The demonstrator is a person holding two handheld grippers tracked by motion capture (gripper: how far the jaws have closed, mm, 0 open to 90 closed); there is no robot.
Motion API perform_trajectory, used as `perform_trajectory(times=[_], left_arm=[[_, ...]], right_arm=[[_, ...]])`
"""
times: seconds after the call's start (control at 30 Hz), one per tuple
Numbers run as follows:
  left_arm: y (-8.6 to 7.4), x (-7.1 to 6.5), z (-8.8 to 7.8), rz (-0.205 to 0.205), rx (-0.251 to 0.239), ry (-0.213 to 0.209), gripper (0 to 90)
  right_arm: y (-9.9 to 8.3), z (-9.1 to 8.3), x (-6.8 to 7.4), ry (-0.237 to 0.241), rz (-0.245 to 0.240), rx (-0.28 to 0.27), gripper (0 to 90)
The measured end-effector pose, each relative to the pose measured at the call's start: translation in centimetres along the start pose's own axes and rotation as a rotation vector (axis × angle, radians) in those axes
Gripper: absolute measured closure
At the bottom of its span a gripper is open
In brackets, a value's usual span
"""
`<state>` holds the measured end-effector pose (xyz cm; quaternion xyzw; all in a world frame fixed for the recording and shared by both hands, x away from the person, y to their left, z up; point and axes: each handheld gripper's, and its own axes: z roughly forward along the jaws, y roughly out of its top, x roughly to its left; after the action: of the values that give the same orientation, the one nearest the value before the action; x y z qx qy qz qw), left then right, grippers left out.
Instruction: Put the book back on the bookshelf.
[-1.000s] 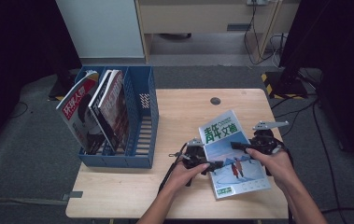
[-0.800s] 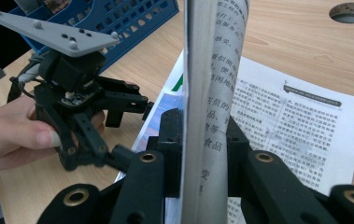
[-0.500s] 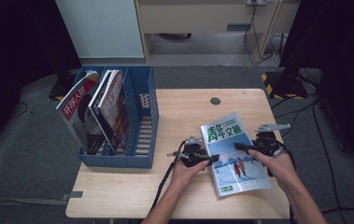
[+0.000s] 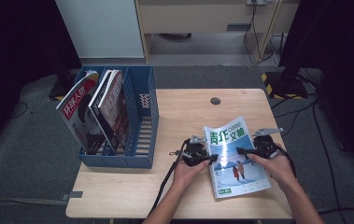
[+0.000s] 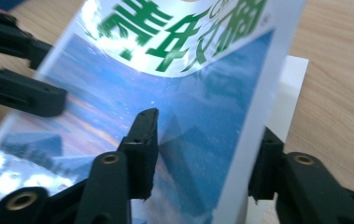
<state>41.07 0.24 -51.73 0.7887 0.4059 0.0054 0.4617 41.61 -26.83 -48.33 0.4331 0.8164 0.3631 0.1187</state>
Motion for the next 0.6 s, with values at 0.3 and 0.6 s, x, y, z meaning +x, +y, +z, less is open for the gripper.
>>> perform_trajectory(times=[0.3, 0.6], left_arm=[[0.1, 0.0, 0.2, -0.005, 0.007, 0.000, 51.7], [0.4, -0.2, 0.3, 0.008, 0.016, 0.008, 52.7]], right_arm=[[-1.0, 1.1, -0.7, -0.035, 0.014, 0.008, 37.3], [-1.7, 1.5, -1.6, -0.071, 0.049, 0.030, 21.4]])
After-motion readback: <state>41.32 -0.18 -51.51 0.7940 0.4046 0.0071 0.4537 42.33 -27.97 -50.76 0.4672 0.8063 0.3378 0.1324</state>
